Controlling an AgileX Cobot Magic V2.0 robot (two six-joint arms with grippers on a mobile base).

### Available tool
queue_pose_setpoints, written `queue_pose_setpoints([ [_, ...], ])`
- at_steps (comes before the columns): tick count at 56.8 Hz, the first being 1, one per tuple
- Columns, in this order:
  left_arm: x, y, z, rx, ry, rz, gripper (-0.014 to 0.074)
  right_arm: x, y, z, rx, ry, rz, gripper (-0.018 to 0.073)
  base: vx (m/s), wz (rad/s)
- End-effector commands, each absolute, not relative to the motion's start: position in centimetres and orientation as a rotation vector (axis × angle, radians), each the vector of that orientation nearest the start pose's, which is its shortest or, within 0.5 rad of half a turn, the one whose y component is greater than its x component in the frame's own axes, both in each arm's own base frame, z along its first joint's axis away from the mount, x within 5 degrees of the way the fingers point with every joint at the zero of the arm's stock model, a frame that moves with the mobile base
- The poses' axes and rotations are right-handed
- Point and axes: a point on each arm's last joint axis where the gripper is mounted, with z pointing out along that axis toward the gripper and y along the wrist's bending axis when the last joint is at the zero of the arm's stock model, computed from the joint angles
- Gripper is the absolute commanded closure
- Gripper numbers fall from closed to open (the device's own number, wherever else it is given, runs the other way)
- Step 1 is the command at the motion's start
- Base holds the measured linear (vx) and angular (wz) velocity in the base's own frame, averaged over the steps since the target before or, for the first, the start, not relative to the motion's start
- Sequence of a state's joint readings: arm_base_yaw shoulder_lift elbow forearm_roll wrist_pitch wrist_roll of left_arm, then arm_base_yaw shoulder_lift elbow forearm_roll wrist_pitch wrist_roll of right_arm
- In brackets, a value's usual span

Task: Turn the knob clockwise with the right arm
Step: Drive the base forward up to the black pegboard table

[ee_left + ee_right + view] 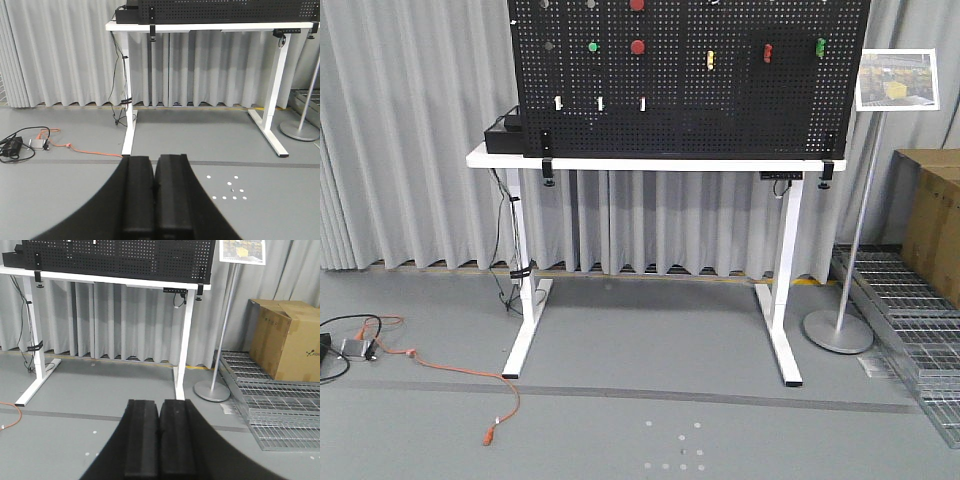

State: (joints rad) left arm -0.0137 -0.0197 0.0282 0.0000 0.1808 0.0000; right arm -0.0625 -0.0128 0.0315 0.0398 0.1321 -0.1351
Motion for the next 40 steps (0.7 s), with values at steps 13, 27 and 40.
queue_pose_setpoints([
  [13,5.65,-0.10,18.73,0.009,1.609,-0.019,0.0603,5.66,-0.33,19.62,-0.040,1.550,-0.134,0.0568,0.00,0.00],
  [27,5.65,-0.10,18.73,0.009,1.609,-0.019,0.0603,5.66,-0.33,19.62,-0.040,1.550,-0.134,0.0568,0.00,-0.01],
  [40,5.65,-0.10,18.73,0.009,1.609,-0.019,0.0603,5.66,-0.33,19.62,-0.040,1.550,-0.134,0.0568,0.02,0.00],
])
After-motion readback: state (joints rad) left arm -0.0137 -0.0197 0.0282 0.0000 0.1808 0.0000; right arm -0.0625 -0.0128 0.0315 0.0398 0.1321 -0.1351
